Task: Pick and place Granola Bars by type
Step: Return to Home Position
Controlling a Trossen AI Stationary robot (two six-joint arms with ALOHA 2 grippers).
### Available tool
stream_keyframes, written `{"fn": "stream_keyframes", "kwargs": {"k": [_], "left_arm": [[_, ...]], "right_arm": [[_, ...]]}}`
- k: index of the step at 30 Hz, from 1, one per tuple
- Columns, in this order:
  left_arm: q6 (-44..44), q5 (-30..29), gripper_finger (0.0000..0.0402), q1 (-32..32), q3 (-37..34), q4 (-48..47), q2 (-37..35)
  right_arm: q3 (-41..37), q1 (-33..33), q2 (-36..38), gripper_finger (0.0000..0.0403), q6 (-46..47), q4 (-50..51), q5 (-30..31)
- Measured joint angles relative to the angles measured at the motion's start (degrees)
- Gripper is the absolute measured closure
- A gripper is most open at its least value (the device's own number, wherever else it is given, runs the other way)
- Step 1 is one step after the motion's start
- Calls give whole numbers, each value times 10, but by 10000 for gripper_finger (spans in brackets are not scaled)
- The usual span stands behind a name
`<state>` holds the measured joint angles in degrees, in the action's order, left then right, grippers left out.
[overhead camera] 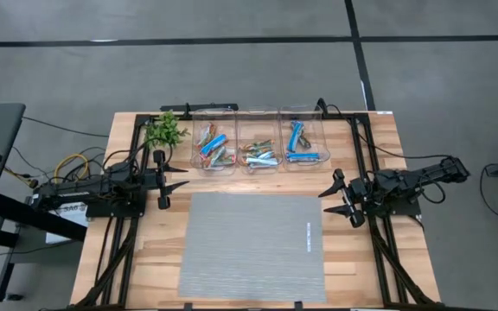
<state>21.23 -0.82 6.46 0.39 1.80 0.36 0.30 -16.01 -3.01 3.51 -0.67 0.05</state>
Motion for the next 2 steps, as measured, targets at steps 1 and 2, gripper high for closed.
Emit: {"fn": "stream_keyframes", "kwargs": {"k": [1, 2], "left_arm": [[0, 0, 253, 0, 0, 0, 0], [0, 0, 253, 0, 0, 0, 0]], "right_arm": [[0, 0, 0, 183, 0, 0, 0], [0, 0, 0, 184, 0, 0, 0]]}}
